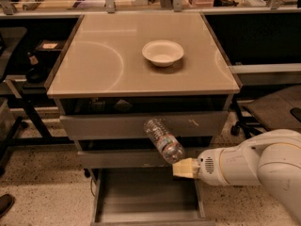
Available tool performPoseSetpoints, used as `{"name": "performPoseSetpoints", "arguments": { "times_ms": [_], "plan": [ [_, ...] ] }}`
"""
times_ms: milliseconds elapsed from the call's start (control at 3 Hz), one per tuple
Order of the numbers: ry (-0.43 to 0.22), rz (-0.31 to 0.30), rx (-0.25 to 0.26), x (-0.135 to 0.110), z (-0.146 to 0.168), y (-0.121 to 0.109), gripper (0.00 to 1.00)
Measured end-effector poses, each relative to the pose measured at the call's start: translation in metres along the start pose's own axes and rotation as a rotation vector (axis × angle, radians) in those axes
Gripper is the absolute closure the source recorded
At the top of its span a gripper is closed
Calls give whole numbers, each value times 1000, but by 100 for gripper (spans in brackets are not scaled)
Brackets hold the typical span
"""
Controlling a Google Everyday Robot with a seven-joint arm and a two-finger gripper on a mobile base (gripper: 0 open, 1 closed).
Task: Place water bottle into bottom drawer
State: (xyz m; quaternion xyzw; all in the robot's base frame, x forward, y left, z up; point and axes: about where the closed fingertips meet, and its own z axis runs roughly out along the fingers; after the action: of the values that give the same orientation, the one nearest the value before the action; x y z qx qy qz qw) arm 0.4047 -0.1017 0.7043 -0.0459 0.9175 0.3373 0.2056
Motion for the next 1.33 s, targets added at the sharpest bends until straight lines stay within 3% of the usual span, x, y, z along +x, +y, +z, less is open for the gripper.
{"name": "performPoseSetpoints", "arguments": {
  "times_ms": [333, 667, 1333],
  "plan": [
    [42, 93, -23, 40, -9, -18, 100],
    [88, 243, -42, 75, -4, -51, 100],
    [109, 324, -62, 75, 16, -76, 100]
  ]
}}
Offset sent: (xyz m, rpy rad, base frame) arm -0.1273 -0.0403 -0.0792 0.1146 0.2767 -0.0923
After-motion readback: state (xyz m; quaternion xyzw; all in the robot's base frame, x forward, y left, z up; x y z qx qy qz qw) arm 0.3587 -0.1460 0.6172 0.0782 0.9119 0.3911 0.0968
